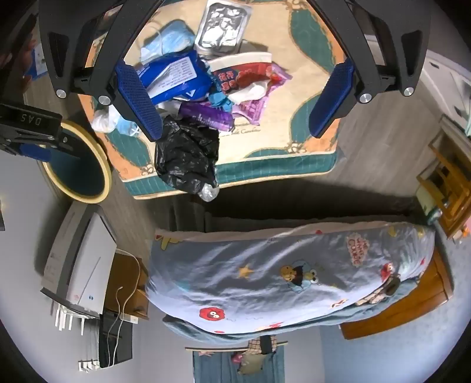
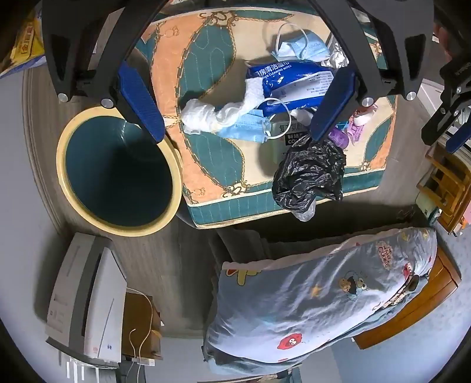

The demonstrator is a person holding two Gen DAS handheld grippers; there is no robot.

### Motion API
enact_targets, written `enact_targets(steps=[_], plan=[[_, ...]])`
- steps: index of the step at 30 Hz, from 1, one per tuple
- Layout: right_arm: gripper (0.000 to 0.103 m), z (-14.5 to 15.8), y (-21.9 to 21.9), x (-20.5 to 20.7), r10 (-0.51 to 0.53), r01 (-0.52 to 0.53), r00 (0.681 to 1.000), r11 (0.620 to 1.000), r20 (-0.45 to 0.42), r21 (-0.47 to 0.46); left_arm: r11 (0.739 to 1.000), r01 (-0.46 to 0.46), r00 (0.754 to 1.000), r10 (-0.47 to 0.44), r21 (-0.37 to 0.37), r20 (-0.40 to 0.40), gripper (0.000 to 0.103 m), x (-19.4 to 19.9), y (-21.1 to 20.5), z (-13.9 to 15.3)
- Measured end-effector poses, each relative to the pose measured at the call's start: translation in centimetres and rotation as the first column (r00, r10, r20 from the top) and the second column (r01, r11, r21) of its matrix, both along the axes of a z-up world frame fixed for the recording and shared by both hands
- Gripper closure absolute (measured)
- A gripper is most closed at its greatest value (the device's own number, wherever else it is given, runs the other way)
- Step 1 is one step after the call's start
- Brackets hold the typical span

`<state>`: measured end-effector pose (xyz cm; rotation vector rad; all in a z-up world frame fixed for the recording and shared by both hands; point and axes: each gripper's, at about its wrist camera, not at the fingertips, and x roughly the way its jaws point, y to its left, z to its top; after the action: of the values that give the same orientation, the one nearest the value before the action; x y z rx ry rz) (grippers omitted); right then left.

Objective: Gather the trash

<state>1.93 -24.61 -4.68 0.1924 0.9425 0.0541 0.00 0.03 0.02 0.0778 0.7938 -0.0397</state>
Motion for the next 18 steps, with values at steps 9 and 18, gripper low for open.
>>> enact_targets(steps=[9, 18], plan=[[0.005, -0.01, -0.44, -0.04, -0.003, 0.003, 1.000, 1.000, 0.002, 0.005, 1.000, 0.001, 1.000, -0.001, 0.000, 0.001, 0.004, 0.00, 0.00, 0.00], [0.005, -0.05, -0.49, -0.01, -0.006, 0.006, 1.000, 1.000, -0.003, 0.002, 1.000, 0.001, 1.000, -0.001, 0.001, -0.001, 0.004, -0.01, 0.00, -0.01]])
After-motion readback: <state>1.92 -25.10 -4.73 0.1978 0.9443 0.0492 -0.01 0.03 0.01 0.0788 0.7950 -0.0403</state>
